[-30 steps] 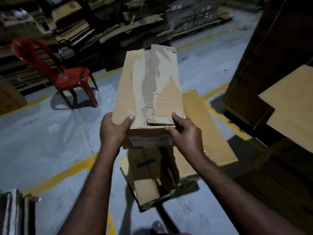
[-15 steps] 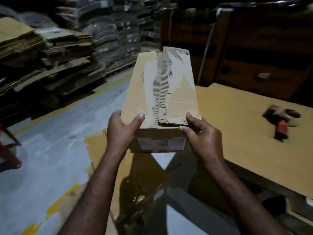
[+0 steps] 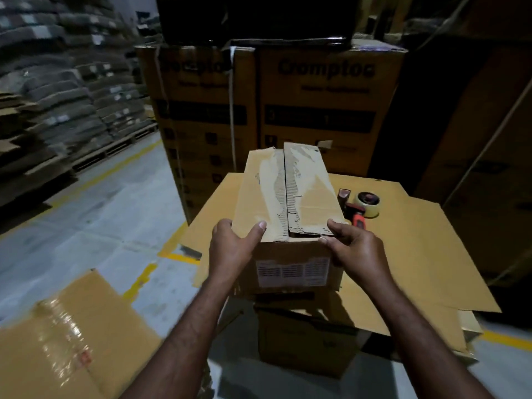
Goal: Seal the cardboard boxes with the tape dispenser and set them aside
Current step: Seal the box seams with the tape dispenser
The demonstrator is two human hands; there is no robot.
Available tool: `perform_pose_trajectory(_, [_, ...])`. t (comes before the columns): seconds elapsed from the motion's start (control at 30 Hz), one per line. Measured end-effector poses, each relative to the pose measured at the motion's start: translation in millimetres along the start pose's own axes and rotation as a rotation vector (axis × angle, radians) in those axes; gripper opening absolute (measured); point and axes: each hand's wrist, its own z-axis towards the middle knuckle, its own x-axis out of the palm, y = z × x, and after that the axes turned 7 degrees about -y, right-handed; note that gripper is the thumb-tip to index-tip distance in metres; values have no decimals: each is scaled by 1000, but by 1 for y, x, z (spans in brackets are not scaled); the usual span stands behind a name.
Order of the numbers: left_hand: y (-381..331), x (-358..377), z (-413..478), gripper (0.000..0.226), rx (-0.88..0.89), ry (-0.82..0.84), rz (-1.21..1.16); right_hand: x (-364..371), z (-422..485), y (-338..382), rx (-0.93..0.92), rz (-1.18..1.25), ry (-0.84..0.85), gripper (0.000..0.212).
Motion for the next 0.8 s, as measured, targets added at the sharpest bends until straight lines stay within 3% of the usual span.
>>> perform_pose_trajectory(0.13, [-7,34,19,74,2,63,93,-5,39,-22,66,-23,27,46])
perform_pose_trajectory(0.27, [-19,38,51,65,96,334,504,-16,70,-36,127,-93,85,41])
perform_pose_trajectory(0.33, [-30,39,71,69,222,282,690,-22,82,-41,144,-110,67,25])
perform_pose_trajectory(0.43, [-58,59,96,70,394,202,616,-19,97,-44,146,-102,-49,16])
perform_pose_trajectory(0.57, [-101,108,128,74,637,461,413,-7,119,-48,183,-63,-197,19])
perform_pose_trajectory(0.7, [-105,161,154,81,774,722,588,-4,147,-73,264,-162,-270,23])
perform_pose_trajectory(0.8, [-93,179,163,83,785,771,746,-1,171,-106,412,-357,-228,16])
